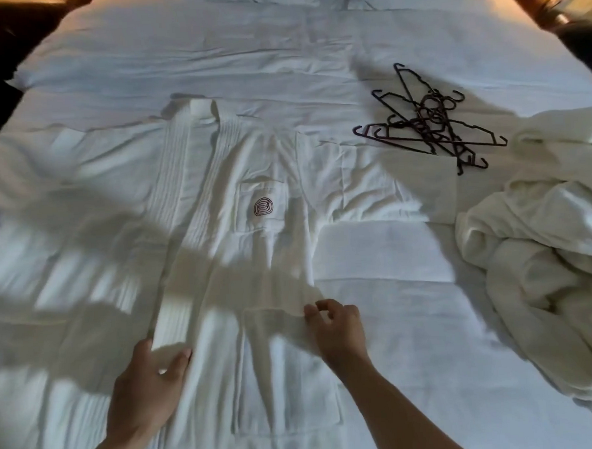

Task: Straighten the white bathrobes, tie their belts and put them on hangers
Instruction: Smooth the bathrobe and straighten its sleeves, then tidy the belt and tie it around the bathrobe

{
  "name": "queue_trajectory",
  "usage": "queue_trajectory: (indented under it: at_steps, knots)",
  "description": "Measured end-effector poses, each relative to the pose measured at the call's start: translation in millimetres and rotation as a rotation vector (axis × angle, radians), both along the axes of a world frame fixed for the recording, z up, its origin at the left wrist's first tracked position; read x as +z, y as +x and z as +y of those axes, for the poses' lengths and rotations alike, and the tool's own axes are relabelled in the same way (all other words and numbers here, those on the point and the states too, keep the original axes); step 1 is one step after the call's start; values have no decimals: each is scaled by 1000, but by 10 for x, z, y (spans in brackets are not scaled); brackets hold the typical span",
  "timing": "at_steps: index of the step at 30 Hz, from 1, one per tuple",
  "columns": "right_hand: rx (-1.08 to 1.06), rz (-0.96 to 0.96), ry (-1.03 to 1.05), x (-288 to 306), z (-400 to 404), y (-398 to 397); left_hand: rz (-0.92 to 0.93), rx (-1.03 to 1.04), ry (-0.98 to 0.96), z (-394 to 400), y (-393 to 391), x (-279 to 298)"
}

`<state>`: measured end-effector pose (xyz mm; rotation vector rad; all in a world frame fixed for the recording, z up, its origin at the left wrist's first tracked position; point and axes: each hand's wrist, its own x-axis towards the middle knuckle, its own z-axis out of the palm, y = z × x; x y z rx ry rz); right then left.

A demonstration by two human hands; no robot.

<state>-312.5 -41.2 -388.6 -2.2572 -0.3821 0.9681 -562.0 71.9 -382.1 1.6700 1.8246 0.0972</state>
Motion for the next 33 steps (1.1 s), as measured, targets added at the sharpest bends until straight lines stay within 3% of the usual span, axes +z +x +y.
queue_trajectory:
  at_steps: [4, 9, 14, 16, 19, 24, 27, 33]
  knots:
    - [101, 158, 44, 109, -155, -165, -17, -19, 30, -143, -80, 28]
    - [149, 176, 27, 253, -387, -221, -61, -27, 66, -269, -105, 95]
    - [-124, -247, 153, 470, -617, -422, -216, 128, 146, -341, -319, 153]
    - [-140, -182, 151, 424, -730, -564, -196, 119, 78, -389, -426, 68]
    - [-3, 48, -18, 260, -887, -788, -151, 21, -42, -510, -620, -43]
    - [53, 92, -223, 114, -1116, -897, -191, -94, -127, -610, -861, -19]
    - [41, 133, -227, 170, -1215, -968, -212, -160, -120, -554, -975, 18]
    - [-181, -275, 20, 402, -1368, -1275, -373, -75, -95, -587, -1096, 23]
